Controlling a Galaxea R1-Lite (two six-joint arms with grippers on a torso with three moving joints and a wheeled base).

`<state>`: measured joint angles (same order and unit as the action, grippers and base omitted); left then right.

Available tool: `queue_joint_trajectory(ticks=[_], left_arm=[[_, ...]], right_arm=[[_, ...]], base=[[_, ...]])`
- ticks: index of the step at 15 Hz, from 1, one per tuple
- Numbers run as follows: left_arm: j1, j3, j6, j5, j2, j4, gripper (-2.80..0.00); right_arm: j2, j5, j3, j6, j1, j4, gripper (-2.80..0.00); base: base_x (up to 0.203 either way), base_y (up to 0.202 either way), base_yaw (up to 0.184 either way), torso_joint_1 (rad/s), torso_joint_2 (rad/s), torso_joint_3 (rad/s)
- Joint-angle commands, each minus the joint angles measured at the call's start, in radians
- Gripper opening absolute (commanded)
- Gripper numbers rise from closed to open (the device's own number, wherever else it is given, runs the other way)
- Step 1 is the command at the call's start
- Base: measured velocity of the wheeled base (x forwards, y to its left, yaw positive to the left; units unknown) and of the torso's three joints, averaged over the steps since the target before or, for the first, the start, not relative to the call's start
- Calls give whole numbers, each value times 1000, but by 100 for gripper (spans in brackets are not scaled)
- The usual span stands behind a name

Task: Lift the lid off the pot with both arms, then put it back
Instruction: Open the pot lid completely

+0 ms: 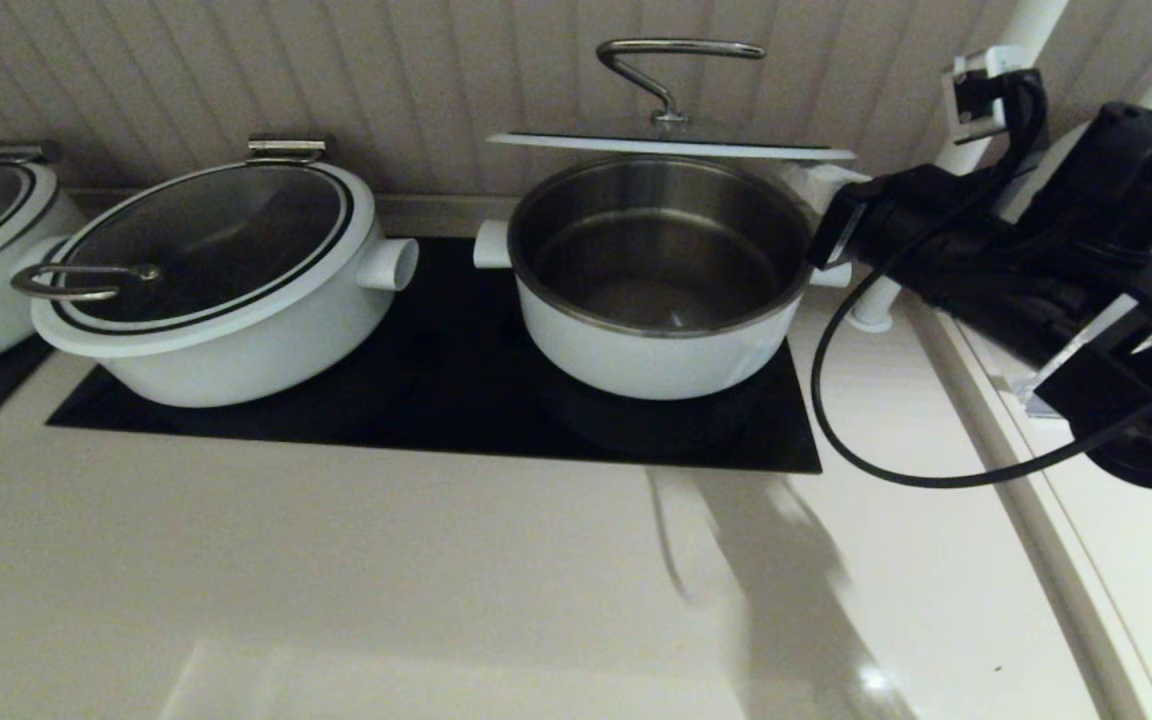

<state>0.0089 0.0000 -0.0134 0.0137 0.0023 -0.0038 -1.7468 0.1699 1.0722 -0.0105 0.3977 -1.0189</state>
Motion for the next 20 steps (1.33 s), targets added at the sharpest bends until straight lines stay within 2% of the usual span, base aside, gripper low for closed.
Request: queue_joint_trajectory(ticks=[1, 20], left_arm=[[0, 0, 0, 0, -2, -1, -280], [0, 0, 0, 0, -2, -1, -280]], right_arm=[[-3, 2, 10, 0, 0, -6, -280], [-23, 3, 119, 1, -5, -3, -280]], base=[[0, 0, 0, 0, 0, 0], [0, 0, 0, 0, 0, 0]])
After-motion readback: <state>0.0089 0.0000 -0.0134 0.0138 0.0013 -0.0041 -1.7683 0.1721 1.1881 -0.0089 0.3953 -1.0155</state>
